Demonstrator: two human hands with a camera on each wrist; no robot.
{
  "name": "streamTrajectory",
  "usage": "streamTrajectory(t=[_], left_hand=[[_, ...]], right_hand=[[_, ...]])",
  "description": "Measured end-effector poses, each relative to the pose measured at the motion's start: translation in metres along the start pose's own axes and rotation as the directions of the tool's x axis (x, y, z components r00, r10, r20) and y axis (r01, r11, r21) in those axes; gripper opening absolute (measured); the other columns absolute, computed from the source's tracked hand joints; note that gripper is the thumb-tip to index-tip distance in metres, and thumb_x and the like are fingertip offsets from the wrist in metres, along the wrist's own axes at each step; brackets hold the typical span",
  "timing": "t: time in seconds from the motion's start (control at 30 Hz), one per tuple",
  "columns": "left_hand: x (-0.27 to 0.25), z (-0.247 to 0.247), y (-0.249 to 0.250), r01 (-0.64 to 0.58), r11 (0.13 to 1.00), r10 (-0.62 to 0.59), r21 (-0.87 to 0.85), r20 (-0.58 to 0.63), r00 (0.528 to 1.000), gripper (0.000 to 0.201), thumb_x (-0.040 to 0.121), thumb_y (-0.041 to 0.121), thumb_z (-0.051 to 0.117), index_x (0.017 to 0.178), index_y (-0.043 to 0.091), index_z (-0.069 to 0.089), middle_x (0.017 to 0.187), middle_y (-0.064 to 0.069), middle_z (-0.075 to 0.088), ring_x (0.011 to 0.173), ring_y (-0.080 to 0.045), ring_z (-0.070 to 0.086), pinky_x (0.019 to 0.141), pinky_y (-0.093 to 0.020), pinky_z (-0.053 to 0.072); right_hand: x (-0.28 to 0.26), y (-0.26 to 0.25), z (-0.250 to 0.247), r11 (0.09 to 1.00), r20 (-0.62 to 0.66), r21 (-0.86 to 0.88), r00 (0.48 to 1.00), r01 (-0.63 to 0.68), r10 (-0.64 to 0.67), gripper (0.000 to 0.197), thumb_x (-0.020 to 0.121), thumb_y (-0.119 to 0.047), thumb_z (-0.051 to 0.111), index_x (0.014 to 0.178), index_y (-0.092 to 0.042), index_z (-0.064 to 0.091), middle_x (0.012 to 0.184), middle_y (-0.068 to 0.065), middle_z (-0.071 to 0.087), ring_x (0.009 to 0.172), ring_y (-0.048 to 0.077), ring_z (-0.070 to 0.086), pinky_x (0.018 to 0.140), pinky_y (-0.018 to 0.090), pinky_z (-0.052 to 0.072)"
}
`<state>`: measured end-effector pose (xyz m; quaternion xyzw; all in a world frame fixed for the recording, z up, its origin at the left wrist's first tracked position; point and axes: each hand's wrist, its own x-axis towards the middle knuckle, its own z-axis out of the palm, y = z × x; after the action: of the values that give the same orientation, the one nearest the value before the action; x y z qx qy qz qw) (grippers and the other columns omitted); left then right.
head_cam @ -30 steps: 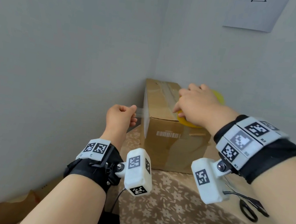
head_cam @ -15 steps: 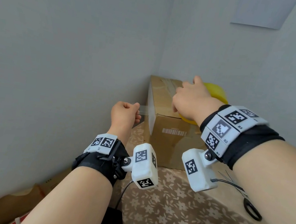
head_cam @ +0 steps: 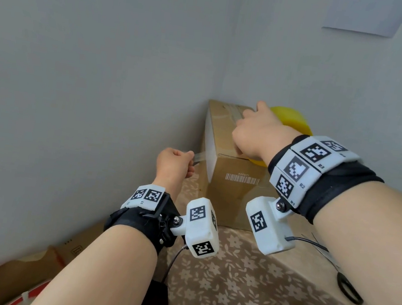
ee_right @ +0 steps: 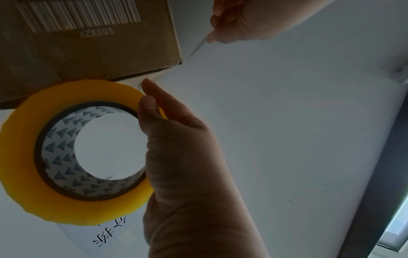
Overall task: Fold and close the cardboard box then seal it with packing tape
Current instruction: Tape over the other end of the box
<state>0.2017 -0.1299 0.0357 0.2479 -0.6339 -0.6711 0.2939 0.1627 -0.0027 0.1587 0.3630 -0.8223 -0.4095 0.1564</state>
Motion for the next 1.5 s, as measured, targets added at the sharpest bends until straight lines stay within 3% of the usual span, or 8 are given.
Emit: streamTrajectory(t=[0.2, 0.43, 0.6, 0.7, 0.77, 0.97, 1.37, 1.5], left_hand=[[-0.005, 0.010, -0.016, 0.065, 0.998, -0.065, 0.003, 0.057, 0.996, 0.027, 0.091, 0.012, 0.058, 0.065, 0.008, 0.052, 0.059, -0.006, 0.055, 0.048, -0.015, 0.052, 0.052, -0.025, 0.048], [-0.008, 0.020, -0.024, 0.174, 0.984, -0.169, -0.039, 0.100, 0.981, 0.024, 0.092, 0.014, 0.058, 0.069, 0.007, 0.057, 0.062, -0.005, 0.054, 0.050, -0.014, 0.050, 0.051, -0.024, 0.045], [-0.012, 0.028, -0.027, 0.269, 0.959, -0.260, -0.086, 0.103, 0.960, 0.017, 0.092, 0.018, 0.058, 0.082, 0.005, 0.059, 0.062, -0.005, 0.056, 0.049, -0.013, 0.049, 0.051, -0.023, 0.046], [-0.015, 0.030, -0.027, 0.240, 0.963, -0.235, -0.125, 0.058, 0.970, 0.019, 0.093, 0.015, 0.054, 0.078, 0.005, 0.059, 0.059, -0.005, 0.055, 0.048, -0.013, 0.047, 0.051, -0.023, 0.045], [-0.016, 0.027, -0.026, 0.163, 0.976, -0.166, -0.142, -0.010, 0.986, 0.027, 0.094, 0.016, 0.051, 0.071, 0.005, 0.058, 0.056, -0.004, 0.054, 0.044, -0.013, 0.045, 0.048, -0.023, 0.043], [-0.014, 0.016, -0.007, -0.176, 0.964, 0.131, -0.198, -0.220, 0.967, 0.017, 0.095, 0.020, 0.050, 0.080, 0.017, 0.043, 0.068, -0.001, 0.052, 0.046, -0.006, 0.052, 0.054, -0.024, 0.047], [-0.006, 0.011, -0.020, -0.086, 0.991, 0.072, -0.102, -0.128, 0.989, 0.013, 0.095, 0.016, 0.050, 0.085, 0.008, 0.047, 0.062, -0.003, 0.050, 0.044, -0.007, 0.049, 0.046, -0.017, 0.045], [-0.009, 0.017, -0.034, -0.009, 1.000, 0.010, 0.018, -0.069, 0.998, 0.026, 0.093, 0.020, 0.052, 0.070, 0.009, 0.051, 0.051, 0.000, 0.053, 0.037, -0.007, 0.051, 0.060, -0.027, 0.051]], right_hand=[[-0.004, 0.007, 0.010, 0.993, -0.127, 0.109, 0.990, -0.053, 0.066, 0.033, 0.094, -0.031, 0.038, 0.063, -0.022, 0.044, 0.090, -0.002, 0.052, 0.095, 0.019, 0.040, 0.096, 0.041, 0.027], [0.001, 0.004, 0.028, 0.972, -0.340, 0.209, 0.925, -0.103, 0.171, 0.019, 0.088, -0.020, 0.048, 0.103, -0.016, 0.060, 0.105, 0.005, 0.062, 0.101, 0.027, 0.056, 0.082, 0.036, 0.034], [0.000, 0.005, 0.036, 0.904, -0.536, 0.384, 0.751, -0.190, 0.386, 0.022, 0.077, -0.021, 0.070, 0.086, -0.002, 0.064, 0.089, 0.018, 0.059, 0.086, 0.036, 0.057, 0.080, 0.043, 0.044], [-0.009, 0.007, 0.043, 0.770, -0.396, 0.538, 0.703, -0.343, 0.590, 0.051, 0.078, -0.053, 0.063, 0.106, -0.010, 0.063, 0.123, 0.019, 0.053, 0.121, 0.039, 0.043, 0.105, 0.062, 0.021], [-0.017, 0.009, 0.047, 0.641, -0.269, 0.660, 0.674, -0.392, 0.688, 0.066, 0.076, -0.065, 0.058, 0.122, -0.018, 0.055, 0.142, 0.016, 0.037, 0.135, 0.041, 0.025, 0.105, 0.069, 0.009], [-0.030, 0.015, 0.057, 0.347, -0.067, 0.873, 0.622, -0.342, 0.780, 0.070, 0.074, -0.071, 0.054, 0.120, -0.019, 0.054, 0.123, 0.013, 0.049, 0.115, 0.039, 0.043, 0.091, 0.050, 0.042], [-0.023, 0.012, 0.047, 0.410, -0.053, 0.829, 0.678, -0.380, 0.734, 0.063, 0.077, -0.064, 0.053, 0.121, -0.018, 0.052, 0.119, 0.012, 0.051, 0.111, 0.037, 0.044, 0.081, 0.044, 0.044], [-0.022, 0.014, 0.048, 0.413, -0.049, 0.824, 0.678, -0.387, 0.733, 0.065, 0.078, -0.066, 0.052, 0.121, -0.018, 0.052, 0.119, 0.012, 0.051, 0.111, 0.036, 0.045, 0.081, 0.045, 0.044]])
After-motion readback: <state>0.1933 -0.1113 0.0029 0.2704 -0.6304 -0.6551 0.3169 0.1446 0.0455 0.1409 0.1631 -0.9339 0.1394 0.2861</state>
